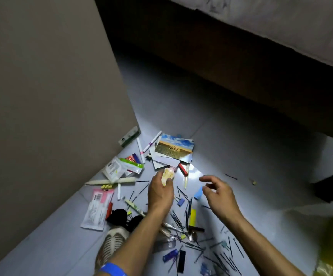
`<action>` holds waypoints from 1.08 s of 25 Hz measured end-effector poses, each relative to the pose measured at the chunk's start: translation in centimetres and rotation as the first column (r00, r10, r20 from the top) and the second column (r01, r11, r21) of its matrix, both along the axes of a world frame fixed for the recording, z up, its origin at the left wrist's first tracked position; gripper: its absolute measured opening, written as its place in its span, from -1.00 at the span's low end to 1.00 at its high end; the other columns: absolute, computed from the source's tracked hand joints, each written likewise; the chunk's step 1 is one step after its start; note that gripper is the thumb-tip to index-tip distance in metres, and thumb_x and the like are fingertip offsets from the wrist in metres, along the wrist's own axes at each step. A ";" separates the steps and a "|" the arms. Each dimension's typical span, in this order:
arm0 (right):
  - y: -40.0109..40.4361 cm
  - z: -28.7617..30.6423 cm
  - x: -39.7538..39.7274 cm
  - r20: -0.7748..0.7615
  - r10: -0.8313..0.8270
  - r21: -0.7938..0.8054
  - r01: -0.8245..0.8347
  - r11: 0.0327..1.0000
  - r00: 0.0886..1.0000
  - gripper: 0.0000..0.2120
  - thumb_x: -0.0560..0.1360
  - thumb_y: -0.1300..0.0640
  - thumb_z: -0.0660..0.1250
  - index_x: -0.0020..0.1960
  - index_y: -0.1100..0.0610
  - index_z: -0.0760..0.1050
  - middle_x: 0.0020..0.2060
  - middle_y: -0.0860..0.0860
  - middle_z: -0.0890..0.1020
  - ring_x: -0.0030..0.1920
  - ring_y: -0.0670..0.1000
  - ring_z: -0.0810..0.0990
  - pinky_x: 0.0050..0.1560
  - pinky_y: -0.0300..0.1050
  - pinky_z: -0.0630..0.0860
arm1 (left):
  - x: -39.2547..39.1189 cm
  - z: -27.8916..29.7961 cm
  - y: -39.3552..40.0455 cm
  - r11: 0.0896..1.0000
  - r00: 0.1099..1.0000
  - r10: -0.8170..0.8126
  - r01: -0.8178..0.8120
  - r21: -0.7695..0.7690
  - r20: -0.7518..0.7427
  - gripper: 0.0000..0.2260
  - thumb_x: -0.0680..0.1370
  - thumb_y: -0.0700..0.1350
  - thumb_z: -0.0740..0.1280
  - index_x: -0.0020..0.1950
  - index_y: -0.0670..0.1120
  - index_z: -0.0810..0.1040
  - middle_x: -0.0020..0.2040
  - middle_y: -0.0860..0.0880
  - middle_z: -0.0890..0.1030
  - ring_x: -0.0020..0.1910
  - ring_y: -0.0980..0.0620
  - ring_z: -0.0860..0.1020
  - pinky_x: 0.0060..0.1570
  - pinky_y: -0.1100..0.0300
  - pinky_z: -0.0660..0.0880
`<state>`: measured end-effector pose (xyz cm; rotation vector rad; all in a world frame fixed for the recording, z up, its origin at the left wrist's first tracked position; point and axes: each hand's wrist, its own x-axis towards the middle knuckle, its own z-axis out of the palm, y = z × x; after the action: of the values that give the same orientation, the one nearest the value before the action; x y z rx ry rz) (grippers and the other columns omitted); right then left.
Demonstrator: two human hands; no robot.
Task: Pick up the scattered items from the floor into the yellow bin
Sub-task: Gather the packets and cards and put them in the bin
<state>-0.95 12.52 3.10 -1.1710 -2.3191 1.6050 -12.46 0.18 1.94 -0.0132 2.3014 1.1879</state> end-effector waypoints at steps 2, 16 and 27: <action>0.8 -1.8 -4.0 0.034 0.060 0.018 -0.061 0.998 0.998 -0.73 0.55 0.22 0.26 0.17 -0.04 0.57 0.18 -0.08 0.59 0.18 -0.03 0.55 0.16 -0.04 0.53 | -3.2 -1.5 -1.1 0.998 1.000 0.005 -0.006 -0.059 -0.003 -0.62 0.61 -0.10 0.25 0.44 0.00 0.40 0.41 -0.08 0.45 0.35 -0.09 0.43 0.33 0.03 0.38; 8.9 -11.0 -19.0 0.246 0.011 0.099 -0.037 0.994 0.969 -0.20 0.32 0.00 0.51 0.47 0.03 0.24 0.32 0.04 0.47 0.20 0.11 0.51 0.06 -0.18 0.41 | -18.8 -8.6 3.2 0.801 0.945 -0.302 0.178 -0.572 -0.128 -0.60 0.59 0.05 0.23 0.42 0.01 0.36 0.40 -0.13 0.33 0.35 -0.17 0.30 0.29 -0.07 0.25; 6.9 -11.3 -14.7 0.194 -0.165 -0.429 0.235 0.872 0.967 -0.70 0.39 0.33 0.50 0.09 0.27 0.53 -0.20 0.15 0.66 -0.43 -0.01 0.59 -0.55 -0.24 0.44 | -17.3 -9.5 4.0 0.888 0.954 -0.285 0.227 -0.400 -0.093 -0.67 0.51 -0.07 0.35 0.21 -0.02 0.32 0.03 -0.06 0.51 -0.07 -0.11 0.51 -0.11 0.12 0.39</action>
<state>-15.65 19.40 -8.23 -1.6160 -1.8627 2.1014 -29.78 4.22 -7.51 0.2380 2.5385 0.6074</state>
